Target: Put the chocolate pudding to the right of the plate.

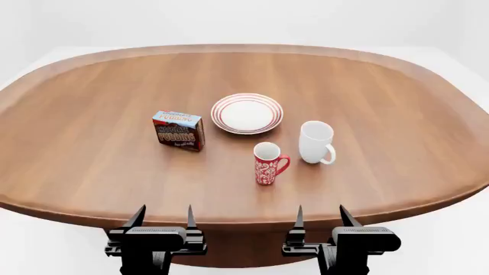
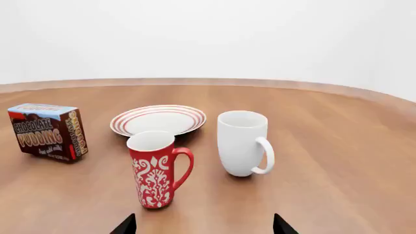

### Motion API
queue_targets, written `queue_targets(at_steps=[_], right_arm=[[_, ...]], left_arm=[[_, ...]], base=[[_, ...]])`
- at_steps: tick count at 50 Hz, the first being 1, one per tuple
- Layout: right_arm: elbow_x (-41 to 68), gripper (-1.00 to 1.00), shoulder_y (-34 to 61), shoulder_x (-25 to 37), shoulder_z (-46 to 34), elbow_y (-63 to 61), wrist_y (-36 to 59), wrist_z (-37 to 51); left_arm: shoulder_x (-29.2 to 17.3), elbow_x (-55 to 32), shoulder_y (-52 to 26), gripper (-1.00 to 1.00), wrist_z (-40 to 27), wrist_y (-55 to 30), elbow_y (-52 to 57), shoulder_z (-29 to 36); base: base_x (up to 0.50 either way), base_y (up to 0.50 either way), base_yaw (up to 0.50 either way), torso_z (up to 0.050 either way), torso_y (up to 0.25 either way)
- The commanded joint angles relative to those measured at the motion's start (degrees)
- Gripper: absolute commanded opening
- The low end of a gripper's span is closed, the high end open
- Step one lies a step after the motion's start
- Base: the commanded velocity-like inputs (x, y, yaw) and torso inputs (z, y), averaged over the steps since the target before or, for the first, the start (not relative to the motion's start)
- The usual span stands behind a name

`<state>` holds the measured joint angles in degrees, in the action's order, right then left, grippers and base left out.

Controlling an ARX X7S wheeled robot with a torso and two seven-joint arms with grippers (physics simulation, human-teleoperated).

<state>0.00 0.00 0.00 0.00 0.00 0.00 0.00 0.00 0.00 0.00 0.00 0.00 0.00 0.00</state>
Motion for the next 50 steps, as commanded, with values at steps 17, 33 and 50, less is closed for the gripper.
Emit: queue_targets(at_steps=[17,33,50], right_arm=[[2.68,1.00,0.44,3.10,-4.08,0.76,0.47,5.07],[3.73,1.00,0.73,4.30,-6.08,0.94,0.47,6.24],[7.14,1.00,2.59,6.99,-6.66,-8.79,11.47,6.71]], left_arm=[[-3.38,-3.41,0.11,1.00,-2.96,0.73,-0.22,3.73],[-4.65,-4.12,-0.27,1.00,-4.37,0.84,-0.67,5.33],[-6.61,-5.40,-2.31,1.00,-6.18,-10.65,9.31,6.67]], base=[[0.00,0.28,0.00,0.000,0.000],[0.00,0.50,0.00,0.000,0.000],[0.00,0.04,0.00,0.000,0.000]])
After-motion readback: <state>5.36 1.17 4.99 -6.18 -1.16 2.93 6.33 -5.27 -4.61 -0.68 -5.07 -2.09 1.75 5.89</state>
